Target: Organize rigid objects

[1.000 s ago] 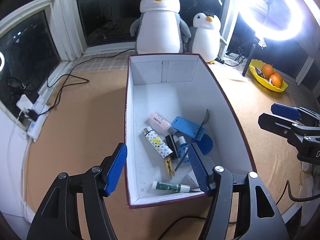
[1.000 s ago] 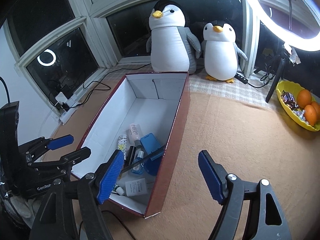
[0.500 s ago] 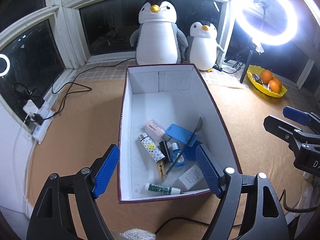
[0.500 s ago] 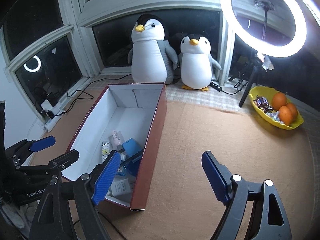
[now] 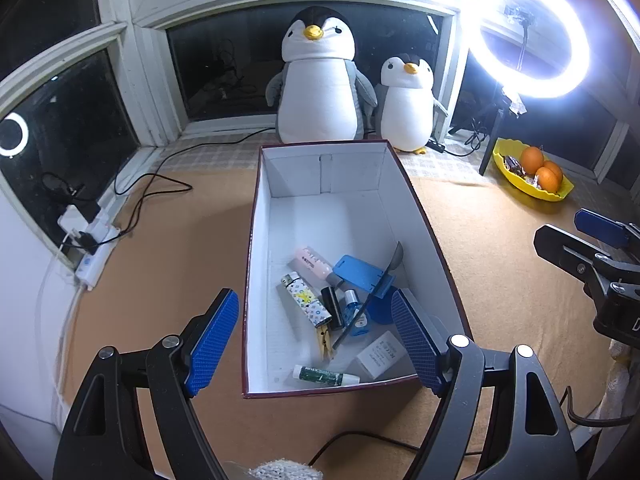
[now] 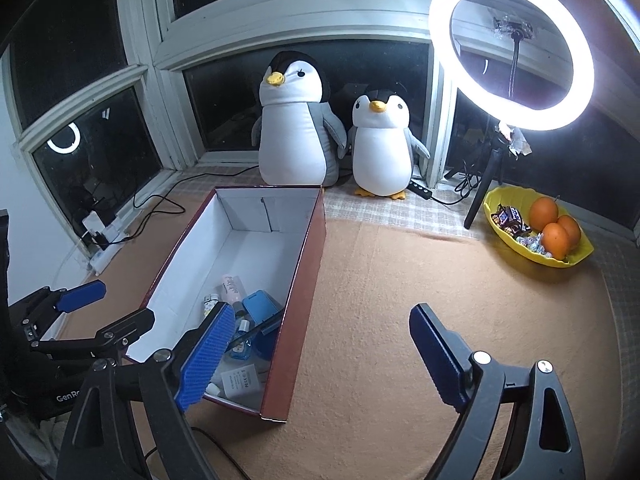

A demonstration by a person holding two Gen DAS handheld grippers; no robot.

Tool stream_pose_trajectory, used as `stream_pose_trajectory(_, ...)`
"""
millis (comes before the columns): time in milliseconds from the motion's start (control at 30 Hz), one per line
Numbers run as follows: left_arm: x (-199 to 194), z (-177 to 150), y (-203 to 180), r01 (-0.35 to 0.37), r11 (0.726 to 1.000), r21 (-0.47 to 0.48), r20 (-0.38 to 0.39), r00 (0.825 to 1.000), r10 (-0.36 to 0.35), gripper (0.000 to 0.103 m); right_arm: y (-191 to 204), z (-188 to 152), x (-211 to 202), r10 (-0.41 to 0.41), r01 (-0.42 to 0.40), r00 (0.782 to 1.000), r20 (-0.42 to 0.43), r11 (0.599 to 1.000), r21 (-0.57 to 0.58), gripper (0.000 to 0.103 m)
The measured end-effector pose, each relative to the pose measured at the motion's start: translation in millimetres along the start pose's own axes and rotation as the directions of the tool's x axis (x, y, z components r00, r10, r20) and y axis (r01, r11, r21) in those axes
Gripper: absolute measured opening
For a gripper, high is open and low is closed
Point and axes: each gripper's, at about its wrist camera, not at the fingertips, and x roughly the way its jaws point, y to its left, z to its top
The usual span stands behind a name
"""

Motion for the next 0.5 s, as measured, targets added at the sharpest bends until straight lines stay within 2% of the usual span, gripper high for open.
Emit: stream_pose_trajectory(500,-0.7,1.3,2.7,0.009,1.000,-0.009,0.002,1.000,-0.009,0.079,2.0,-2.0,2.1,-0.005,0.005,1.000,-0.001,1.000,-0.010,0.086)
